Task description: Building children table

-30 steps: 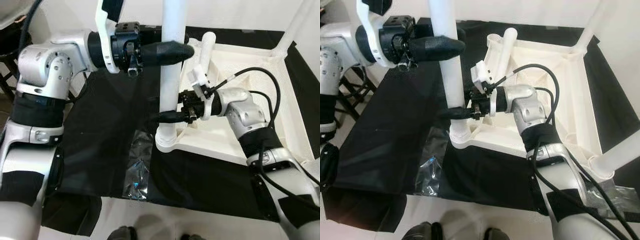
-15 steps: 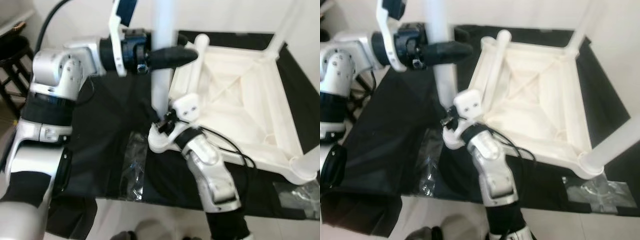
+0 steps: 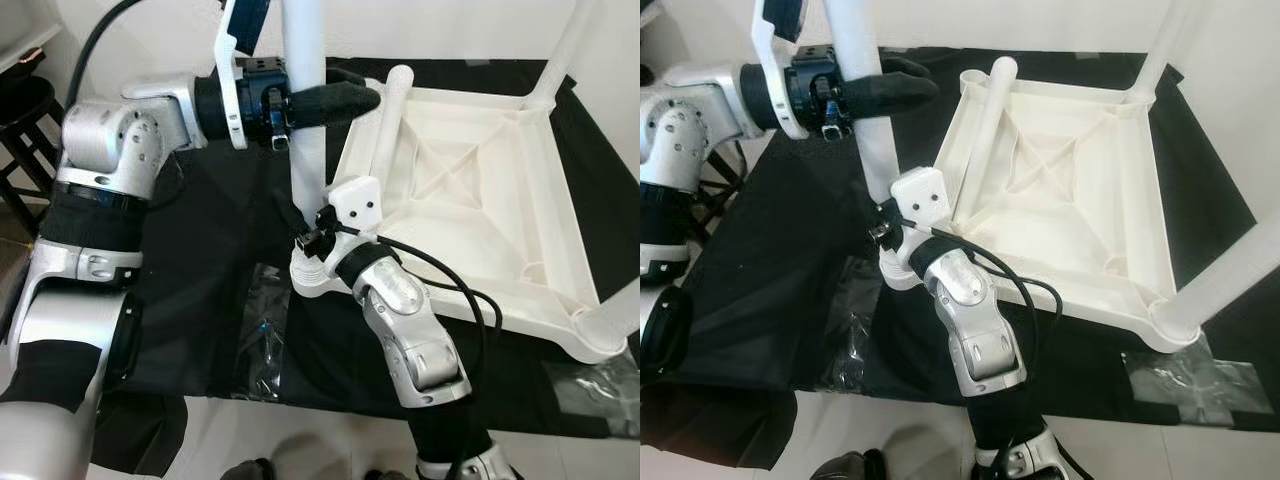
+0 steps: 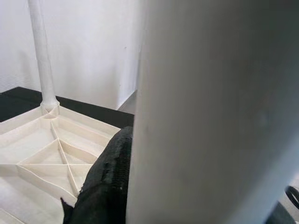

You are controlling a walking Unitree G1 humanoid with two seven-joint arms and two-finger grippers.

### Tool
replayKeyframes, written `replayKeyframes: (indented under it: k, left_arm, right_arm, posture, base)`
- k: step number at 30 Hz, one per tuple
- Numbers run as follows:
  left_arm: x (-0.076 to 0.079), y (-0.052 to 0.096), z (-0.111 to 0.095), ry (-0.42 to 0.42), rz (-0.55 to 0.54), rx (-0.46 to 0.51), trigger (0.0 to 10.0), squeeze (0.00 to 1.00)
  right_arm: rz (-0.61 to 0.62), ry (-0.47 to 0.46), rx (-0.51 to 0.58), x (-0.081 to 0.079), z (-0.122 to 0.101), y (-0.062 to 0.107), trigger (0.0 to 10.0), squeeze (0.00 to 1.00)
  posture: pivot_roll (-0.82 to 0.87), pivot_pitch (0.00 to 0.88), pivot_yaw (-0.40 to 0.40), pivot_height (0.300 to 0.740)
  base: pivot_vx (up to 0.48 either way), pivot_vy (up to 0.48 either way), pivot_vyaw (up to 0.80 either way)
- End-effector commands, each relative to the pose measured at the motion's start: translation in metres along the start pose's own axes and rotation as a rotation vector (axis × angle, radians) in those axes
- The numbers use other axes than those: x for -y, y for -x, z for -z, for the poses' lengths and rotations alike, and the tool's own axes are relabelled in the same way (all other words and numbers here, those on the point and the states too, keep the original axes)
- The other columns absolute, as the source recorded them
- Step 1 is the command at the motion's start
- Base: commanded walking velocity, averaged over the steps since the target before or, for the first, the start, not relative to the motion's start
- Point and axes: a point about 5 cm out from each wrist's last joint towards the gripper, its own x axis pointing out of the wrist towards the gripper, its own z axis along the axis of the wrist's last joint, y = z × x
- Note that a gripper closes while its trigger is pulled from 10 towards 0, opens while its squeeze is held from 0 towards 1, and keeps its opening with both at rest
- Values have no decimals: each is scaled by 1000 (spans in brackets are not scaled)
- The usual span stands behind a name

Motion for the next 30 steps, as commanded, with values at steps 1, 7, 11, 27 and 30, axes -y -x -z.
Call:
replayKeyframes:
  k: [1, 7, 11, 27, 30]
  left_arm:
    - [11, -12, 0, 13, 112, -5, 0, 0]
    - [12, -13, 1, 13, 132, -10, 0, 0]
    - [15, -14, 2, 19, 157, -17, 0, 0]
    - [19, -12, 4, 25, 182, -35, 0, 0]
    - [20, -12, 4, 21, 190, -36, 0, 0]
  right_arm:
    - [-63, -2, -66, 14, 9, -2, 10000, 0]
    - [-490, 42, -5, 46, -22, -1, 10000, 1000]
    - [-690, 85, -27, 83, -46, -4, 10000, 0]
    - [-974, -19, -125, 89, -47, -20, 0, 0]
    - [-1004, -25, -133, 89, -43, -22, 0, 0]
  posture:
    - [107, 170, 16, 740]
    - [102, 172, 20, 740]
    - [107, 177, 16, 740]
    - [129, 181, 18, 740]
    - [131, 180, 19, 740]
  base:
    - [0, 0, 0]
    - [0, 0, 0]
    - [0, 0, 0]
    - [0, 0, 0]
    - [0, 0, 0]
